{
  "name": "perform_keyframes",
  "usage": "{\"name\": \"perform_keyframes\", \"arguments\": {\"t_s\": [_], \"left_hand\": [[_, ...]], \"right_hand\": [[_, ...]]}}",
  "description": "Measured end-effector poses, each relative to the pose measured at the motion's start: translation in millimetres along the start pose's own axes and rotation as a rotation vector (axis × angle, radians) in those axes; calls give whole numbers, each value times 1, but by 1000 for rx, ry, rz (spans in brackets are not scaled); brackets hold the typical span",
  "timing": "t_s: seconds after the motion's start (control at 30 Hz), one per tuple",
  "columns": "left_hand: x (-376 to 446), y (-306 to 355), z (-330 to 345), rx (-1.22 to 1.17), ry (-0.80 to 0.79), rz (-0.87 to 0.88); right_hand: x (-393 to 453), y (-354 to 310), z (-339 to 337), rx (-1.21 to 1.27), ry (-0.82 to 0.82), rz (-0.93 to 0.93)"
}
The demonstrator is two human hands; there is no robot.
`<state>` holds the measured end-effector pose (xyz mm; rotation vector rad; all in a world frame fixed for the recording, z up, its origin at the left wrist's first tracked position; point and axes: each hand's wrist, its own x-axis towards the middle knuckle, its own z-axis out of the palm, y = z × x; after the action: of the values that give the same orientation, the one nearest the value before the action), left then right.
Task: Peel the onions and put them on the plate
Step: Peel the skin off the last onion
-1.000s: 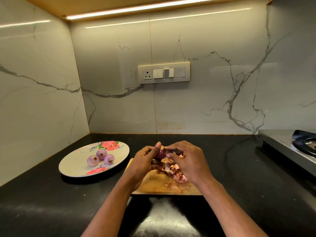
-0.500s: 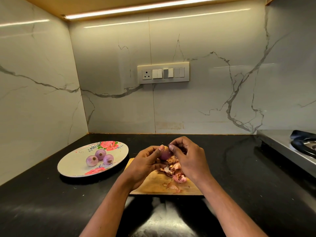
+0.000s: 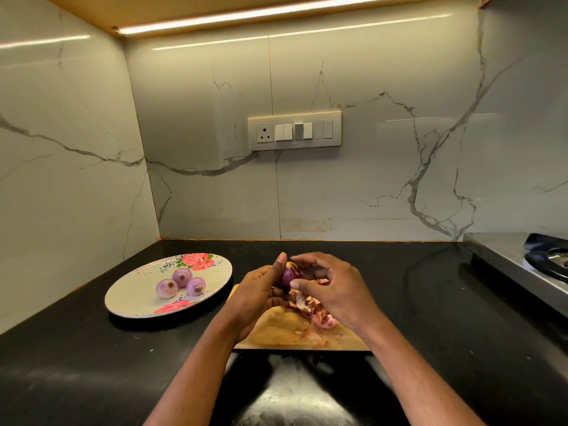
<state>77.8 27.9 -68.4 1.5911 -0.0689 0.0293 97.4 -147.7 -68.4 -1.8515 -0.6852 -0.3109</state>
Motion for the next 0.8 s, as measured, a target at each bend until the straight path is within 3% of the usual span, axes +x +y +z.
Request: {"name": "perform_keyframes", "arguments": {"t_s": [0.2, 0.57, 0.8], "left_hand": [[-1, 2, 1, 30, -3, -3], [-2, 2, 4, -29, -73, 25], [-4, 3, 1, -31, -97, 36]], "right_hand": [[2, 6, 3, 60, 149, -61], [0, 4, 5, -194, 257, -240], [1, 7, 7, -78, 283, -115]]}}
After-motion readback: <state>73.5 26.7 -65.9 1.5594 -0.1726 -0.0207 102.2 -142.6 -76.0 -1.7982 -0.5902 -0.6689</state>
